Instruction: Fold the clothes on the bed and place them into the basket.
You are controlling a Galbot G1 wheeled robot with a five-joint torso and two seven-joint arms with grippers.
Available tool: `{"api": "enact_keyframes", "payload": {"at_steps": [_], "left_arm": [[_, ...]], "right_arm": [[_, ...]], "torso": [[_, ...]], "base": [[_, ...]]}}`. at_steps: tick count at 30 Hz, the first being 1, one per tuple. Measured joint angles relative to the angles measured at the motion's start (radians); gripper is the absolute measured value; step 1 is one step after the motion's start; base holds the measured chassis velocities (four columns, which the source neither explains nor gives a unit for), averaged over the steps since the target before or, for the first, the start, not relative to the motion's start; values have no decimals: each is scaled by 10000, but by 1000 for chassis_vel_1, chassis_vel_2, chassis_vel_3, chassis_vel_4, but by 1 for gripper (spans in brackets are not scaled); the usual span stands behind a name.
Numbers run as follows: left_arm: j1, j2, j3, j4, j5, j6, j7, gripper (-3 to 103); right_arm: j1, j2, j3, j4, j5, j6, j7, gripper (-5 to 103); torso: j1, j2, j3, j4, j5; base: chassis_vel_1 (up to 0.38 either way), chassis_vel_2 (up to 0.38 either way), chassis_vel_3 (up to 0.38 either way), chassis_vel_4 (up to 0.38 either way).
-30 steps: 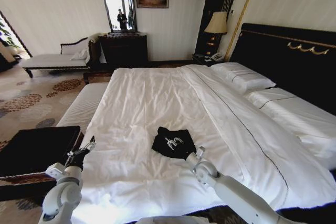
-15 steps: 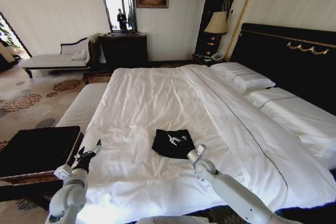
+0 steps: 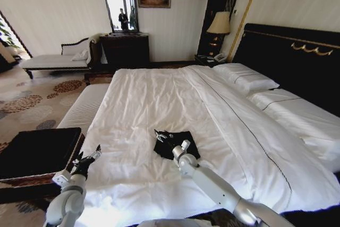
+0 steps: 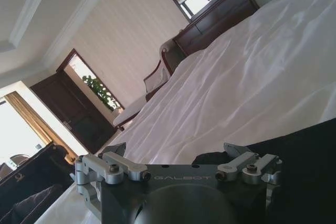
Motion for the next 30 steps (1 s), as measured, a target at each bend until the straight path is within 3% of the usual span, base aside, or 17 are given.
{"api": "enact_keyframes", "payload": {"at_steps": [4,6,8,10,16,19,20,21,24,25,27,28,30], "left_arm": [[54,7,-112,2,-73,-9,-86,100],[66,-1,-127,8,-78,-12,-104,100],[97,-23,-147,11,-81,-20,-111,100],[170,-59,-149,4,-84,-37,-115,100],[284,-179,46,-112,-133,-95,-93,100],[303,-297,316,-228,-440,-94,-34,100],[278,-354,514,-283,-736,-47,-7,100],[278,-354,514,-283,-736,-47,-7,100],[140,-523,1106,-539,-1900,277,100,100],[140,-523,1106,-539,-1900,277,100,100],[1,-689,1638,-817,-3313,729,243,100],[1,-689,1638,-817,-3313,729,243,100],[-134,-849,2194,-918,-4247,1056,378,100]], "right_arm": [[191,-536,-426,363,149,-936,-534,100],[192,-667,-504,418,60,-954,-837,100],[166,-826,-516,460,-139,-684,-1595,100],[28,-1010,-206,562,-358,121,-2848,100],[-373,-1442,1052,1025,-124,795,-3044,100],[-897,-1799,2162,1472,-216,1000,-2168,100],[-1236,-1911,2820,1787,-540,893,-1089,100],[-1236,-1911,2820,1787,-540,893,-1089,100],[-2261,-2162,4550,2499,-1645,117,1504,100],[-2261,-2162,4550,2499,-1645,117,1504,100],[-3085,-2258,5514,3142,-1850,-213,2236,100],[-3085,-2258,5514,3142,-1850,-213,2236,100],[-3760,-2212,6200,3678,-1877,-409,2550,100]], "torso": [[0,0,0,2,0],[0,0,0,0,2],[0,0,0,1,2],[0,0,0,3,4],[0,0,0,3,4],[0,-1,0,2,5],[0,0,0,-4,5],[0,0,0,-4,5],[0,0,0,2,2],[0,0,0,2,2],[0,0,-1,-1,9],[0,0,-1,-1,9],[0,0,-1,2,6]], "base": [[0,0,0,0],[0,0,0,0],[0,0,0,0],[0,0,0,0],[0,0,0,0],[0,0,0,0],[0,0,0,0],[0,0,0,0],[0,0,0,0],[0,0,0,0],[0,0,0,0],[0,0,0,0],[0,0,0,0]]}}
